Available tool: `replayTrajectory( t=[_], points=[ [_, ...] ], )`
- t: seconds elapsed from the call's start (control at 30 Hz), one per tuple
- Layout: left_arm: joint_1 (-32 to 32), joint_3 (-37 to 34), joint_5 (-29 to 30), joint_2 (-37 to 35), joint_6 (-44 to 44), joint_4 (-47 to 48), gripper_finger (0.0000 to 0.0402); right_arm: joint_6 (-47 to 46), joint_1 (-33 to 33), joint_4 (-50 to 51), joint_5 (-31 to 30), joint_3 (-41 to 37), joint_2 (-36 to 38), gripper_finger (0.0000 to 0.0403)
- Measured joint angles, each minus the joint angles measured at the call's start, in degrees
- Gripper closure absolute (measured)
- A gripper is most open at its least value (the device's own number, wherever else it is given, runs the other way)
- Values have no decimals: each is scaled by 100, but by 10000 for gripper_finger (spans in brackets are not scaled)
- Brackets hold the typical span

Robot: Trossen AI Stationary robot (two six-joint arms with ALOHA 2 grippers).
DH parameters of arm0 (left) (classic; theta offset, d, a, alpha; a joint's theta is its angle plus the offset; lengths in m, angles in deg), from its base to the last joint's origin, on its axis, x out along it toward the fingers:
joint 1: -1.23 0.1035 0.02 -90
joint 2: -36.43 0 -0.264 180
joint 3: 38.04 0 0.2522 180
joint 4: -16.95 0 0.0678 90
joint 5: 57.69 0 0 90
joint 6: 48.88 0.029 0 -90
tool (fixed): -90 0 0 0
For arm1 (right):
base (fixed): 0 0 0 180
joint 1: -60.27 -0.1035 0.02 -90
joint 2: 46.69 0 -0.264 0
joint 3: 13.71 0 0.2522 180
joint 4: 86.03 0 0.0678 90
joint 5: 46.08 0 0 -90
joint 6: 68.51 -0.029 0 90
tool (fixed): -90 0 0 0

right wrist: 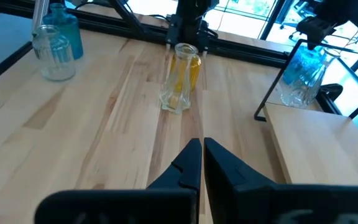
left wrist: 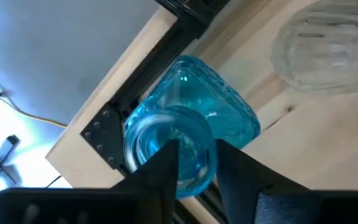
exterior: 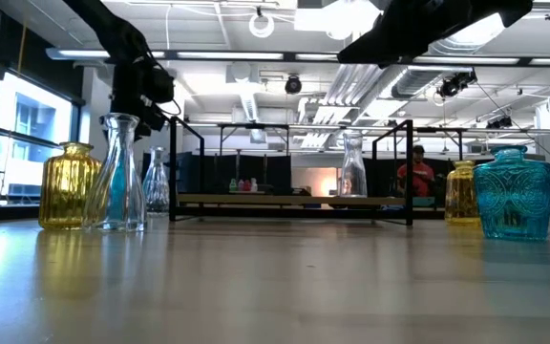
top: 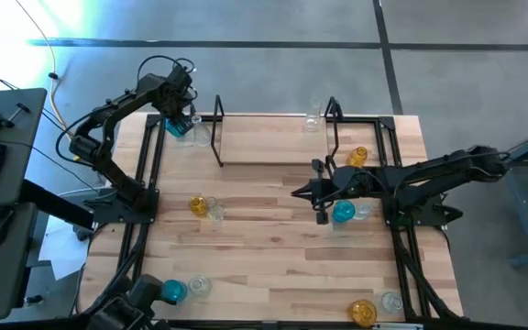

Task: Sort vases onto shelf
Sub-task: Put the blue vase on the shelf

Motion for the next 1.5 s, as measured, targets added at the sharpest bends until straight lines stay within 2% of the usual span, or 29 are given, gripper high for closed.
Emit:
replayTrajectory(
  t=[0.2,0.33,0.57,0.97,1.2,1.37,1.5],
  points=[
    [22,17,8,80,112,95,376,-9,0,0,-4,0,0,403],
    [-5,-5,37,-56,192,260,376,-7,0,0,-4,0,0,403],
    [-204,383,68,-464,109,845,376,-11,0,0,-2,0,-3,403],
    [-718,1813,91,-1462,-4,1657,376,-131,0,-4,-96,2,-5,403],
    [-1736,2888,63,-1572,-343,1964,376,-153,0,-22,-98,2,-5,403],
    [-2665,3744,-685,-1189,-718,1971,376,-168,0,-67,-102,7,-5,403],
    [-3290,4440,-983,-576,-960,1974,376,-262,0,-62,-106,9,-5,403]
  ],
)
